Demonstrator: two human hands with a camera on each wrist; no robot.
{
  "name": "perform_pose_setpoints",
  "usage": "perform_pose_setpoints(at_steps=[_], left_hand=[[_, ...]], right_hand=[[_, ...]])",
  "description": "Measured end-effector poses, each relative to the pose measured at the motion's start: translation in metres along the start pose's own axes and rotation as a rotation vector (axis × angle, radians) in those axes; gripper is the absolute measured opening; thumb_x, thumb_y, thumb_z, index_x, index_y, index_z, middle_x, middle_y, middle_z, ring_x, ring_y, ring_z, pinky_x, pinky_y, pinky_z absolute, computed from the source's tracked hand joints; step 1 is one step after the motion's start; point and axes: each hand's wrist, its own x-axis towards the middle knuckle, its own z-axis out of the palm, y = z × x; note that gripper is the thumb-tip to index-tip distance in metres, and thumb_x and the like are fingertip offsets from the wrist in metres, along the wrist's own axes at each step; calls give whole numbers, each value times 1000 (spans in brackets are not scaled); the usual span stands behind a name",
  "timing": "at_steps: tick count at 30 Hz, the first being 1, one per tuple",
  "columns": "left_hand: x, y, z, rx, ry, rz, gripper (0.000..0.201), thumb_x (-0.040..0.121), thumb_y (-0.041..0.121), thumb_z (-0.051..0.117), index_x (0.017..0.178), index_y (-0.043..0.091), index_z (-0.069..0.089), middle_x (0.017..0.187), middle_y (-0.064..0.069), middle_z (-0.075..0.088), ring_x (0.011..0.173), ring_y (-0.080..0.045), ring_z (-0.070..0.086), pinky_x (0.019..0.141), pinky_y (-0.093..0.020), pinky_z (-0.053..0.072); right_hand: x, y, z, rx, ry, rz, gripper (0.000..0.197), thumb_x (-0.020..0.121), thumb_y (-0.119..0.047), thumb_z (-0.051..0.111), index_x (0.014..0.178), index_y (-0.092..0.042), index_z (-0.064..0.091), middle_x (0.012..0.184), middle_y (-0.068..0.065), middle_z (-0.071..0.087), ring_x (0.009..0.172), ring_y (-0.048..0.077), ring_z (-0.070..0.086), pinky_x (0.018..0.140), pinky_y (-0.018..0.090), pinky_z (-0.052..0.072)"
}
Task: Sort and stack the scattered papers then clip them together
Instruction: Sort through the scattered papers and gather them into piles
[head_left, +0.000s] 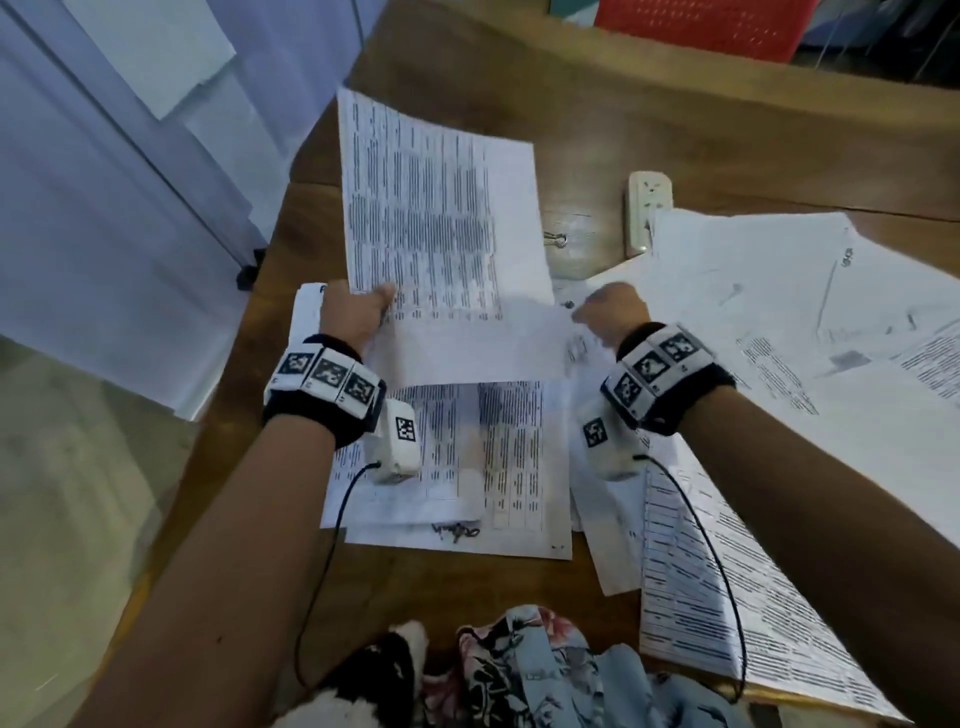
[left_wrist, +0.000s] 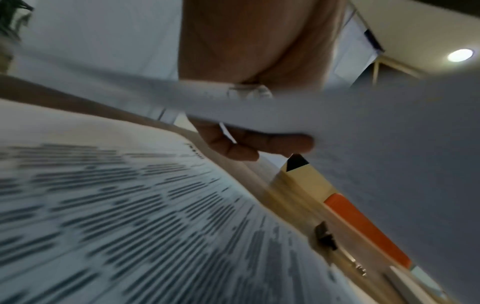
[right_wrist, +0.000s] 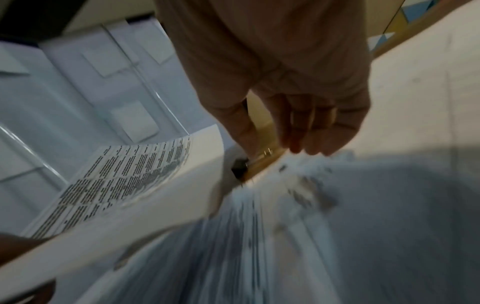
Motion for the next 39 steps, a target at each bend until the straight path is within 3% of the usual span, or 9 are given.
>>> perform_pose_setpoints(at_steps=[2, 6, 9, 13, 21, 28, 30, 35, 39], left_hand=[[1, -17, -3, 87, 8, -83, 70, 76, 36, 69, 131, -2, 47, 133, -19, 55, 121, -34, 53, 102, -46, 45], [-13, -37, -2, 340, -71, -162, 68, 88, 29, 61, 142, -2, 32, 147, -20, 38, 133, -35, 40, 109, -43, 36], [-16, -46, 2, 397, -72, -171, 65, 91, 30, 58, 141, -3, 32, 147, -21, 37, 134, -36, 38, 109, -41, 33], [-21, -47, 4, 401, -54, -169, 65, 93, 29, 55, 143, -2, 27, 149, -20, 33, 137, -34, 34, 111, -39, 30], [-31, -47, 4, 416, -40, -138, 59, 91, 31, 57, 136, -3, 40, 139, -24, 46, 128, -38, 45, 106, -43, 38], [-40, -36, 10, 467, -143, -128, 55, 90, 26, 59, 132, -6, 43, 132, -21, 52, 101, -39, 59, 82, -26, 54], [-45, -35, 12, 475, -165, -120, 58, 90, 23, 61, 134, -7, 40, 136, -24, 48, 117, -39, 52, 95, -35, 47], [-65, -29, 11, 553, -263, -60, 73, 90, 29, 60, 144, -6, 23, 150, -25, 29, 136, -35, 35, 109, -42, 31], [-74, -19, 9, 578, -378, -87, 49, 89, 35, 58, 121, -1, 49, 123, -26, 53, 117, -27, 53, 93, -36, 43]], right_hand=[[-6, 7, 21, -151, -55, 106, 32, 80, -15, 59, 104, 4, 54, 116, 20, 55, 108, 33, 54, 87, 34, 48], [-20, 0, 39, -264, 24, 156, 46, 90, -22, 47, 128, 3, 40, 135, 20, 37, 124, 35, 40, 106, 39, 33], [-22, -3, 46, -232, 13, 143, 42, 90, -25, 49, 122, 2, 46, 131, 18, 43, 120, 35, 44, 101, 38, 36], [-25, -3, 50, 71, 92, 40, 32, 90, -23, 49, 60, -11, 45, 79, 17, 51, 85, 25, 48, 70, 27, 33], [-50, -26, -30, 35, 558, -399, 24, 91, -8, 40, 95, 0, 62, 91, 25, 66, 84, 35, 60, 65, 33, 37], [-96, -57, -110, 263, 812, -947, 22, 85, -2, 42, 78, 7, 62, 59, 6, 48, 55, -2, 35, 54, 15, 26], [-105, -62, -124, 355, 884, -1027, 26, 88, -3, 44, 68, -11, 58, 59, -12, 39, 53, -8, 37, 54, 6, 24], [-108, -65, -147, 564, 1152, -945, 37, 89, -11, 46, 67, -38, 34, 63, -21, 31, 60, -5, 33, 62, 17, 29], [-91, -38, -121, 507, 925, -718, 28, 92, -13, 41, 78, 3, 59, 70, 7, 48, 67, 5, 42, 58, 19, 31]])
